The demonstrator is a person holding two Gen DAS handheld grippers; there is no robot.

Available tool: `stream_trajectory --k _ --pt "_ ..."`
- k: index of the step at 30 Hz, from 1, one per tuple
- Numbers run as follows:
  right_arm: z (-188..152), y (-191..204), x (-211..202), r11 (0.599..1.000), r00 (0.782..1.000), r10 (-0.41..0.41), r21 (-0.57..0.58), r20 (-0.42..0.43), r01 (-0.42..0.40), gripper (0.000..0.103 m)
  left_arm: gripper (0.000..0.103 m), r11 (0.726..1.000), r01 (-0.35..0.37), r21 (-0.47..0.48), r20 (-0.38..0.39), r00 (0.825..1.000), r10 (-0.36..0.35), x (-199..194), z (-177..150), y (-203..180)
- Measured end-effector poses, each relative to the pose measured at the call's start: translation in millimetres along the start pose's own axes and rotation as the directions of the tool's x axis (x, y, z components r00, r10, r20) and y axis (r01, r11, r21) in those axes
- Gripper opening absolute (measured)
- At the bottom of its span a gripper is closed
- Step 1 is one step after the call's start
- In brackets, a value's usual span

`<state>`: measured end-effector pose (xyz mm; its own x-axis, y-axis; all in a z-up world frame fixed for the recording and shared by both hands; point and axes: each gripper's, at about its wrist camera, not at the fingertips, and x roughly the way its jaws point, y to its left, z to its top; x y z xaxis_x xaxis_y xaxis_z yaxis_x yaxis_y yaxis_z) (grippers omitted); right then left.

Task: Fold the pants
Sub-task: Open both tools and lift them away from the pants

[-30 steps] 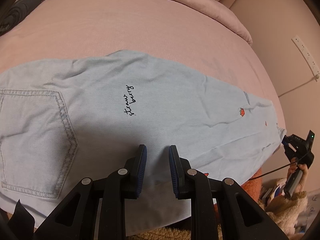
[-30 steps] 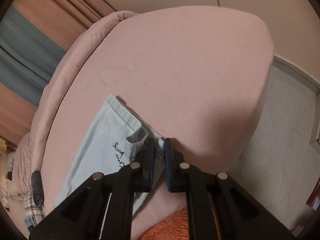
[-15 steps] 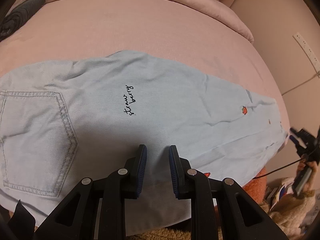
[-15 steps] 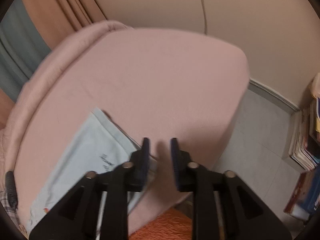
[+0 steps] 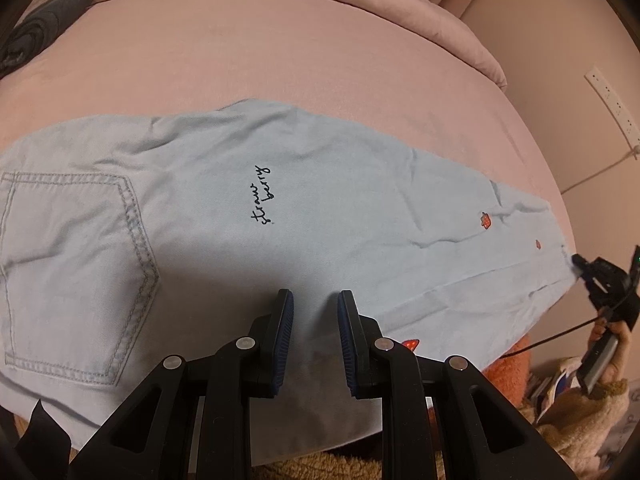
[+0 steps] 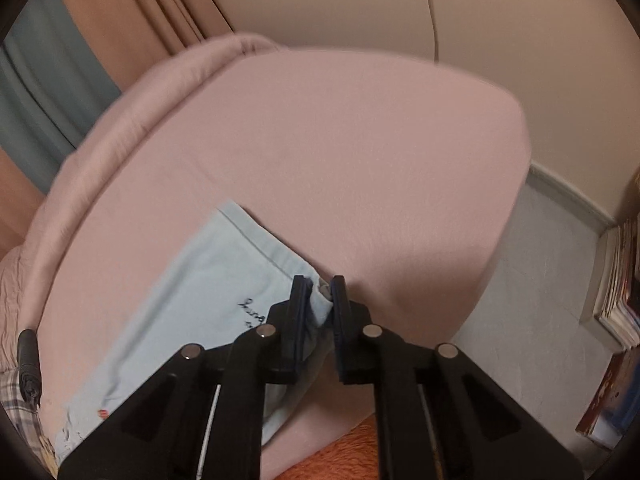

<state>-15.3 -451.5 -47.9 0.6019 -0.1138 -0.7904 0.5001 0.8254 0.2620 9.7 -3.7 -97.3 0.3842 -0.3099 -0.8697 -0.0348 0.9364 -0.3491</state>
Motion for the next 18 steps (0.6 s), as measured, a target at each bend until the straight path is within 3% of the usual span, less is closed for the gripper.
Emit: stream_trajectory --k 3,5,7,8,9,11,12,14,16,18 --pt "-3.7 3.5 -10.7 0.998 0.999 -0.036 -0.050 0.021 0.037 0.012 0.021 1.000 -0.002 -0.010 0.010 1.000 0.002 -7.0 -1.6 2.9" --pt "-10.8 1.0 6.7 0.994 0.994 -0.096 -0.049 -0.042 0.094 0.014 0.021 1.000 -0.002 -0.022 0.035 0.999 0.002 -18.2 -3.5 9.0" --pt "-17.5 -2.0 25.2 0.989 0.984 -0.142 -0.055 -0.111 0.137 0.019 0.021 0.999 0.003 -0.050 0.084 0.996 0.002 -37.5 -6.6 22.0" --pt "-19.1 1.6 21.6 0.984 0.981 -0.171 -0.068 -0.091 0.165 0.026 0.021 0.997 0.002 -0.072 0.112 0.994 0.006 -49.1 -8.1 31.4" --pt "-19.0 8.7 17.5 0.976 0.974 -0.206 -0.095 -0.093 0.197 0.032 0.024 0.995 -0.007 -0.104 0.145 0.989 0.022 -63.4 -9.8 44.5" --pt "-18.5 26.6 7.8 0.966 0.969 -0.229 -0.146 -0.097 0.214 0.042 0.041 0.985 -0.032 -0.169 0.200 0.977 0.067 -86.6 -14.3 68.7" --pt "-19.0 44.0 -2.2 0.960 0.972 -0.227 -0.186 -0.069 0.211 0.045 0.051 0.976 -0.051 -0.210 0.227 0.969 0.100 -99.4 -18.6 82.4" --pt "-21.4 77.6 -18.3 0.949 0.982 -0.188 -0.264 -0.023 0.175 0.060 0.058 0.955 -0.082 -0.284 0.271 0.949 0.162 -123.4 -26.8 109.3" --pt "-31.9 111.2 -33.5 0.938 0.994 -0.106 -0.334 -0.013 0.095 0.066 0.068 0.929 -0.105 -0.354 0.301 0.928 0.220 -143.9 -37.1 136.7" --pt "-47.2 144.6 -43.7 0.919 0.999 -0.001 -0.394 -0.055 -0.020 0.069 0.077 0.894 -0.114 -0.433 0.322 0.907 0.271 -158.2 -49.2 165.6"
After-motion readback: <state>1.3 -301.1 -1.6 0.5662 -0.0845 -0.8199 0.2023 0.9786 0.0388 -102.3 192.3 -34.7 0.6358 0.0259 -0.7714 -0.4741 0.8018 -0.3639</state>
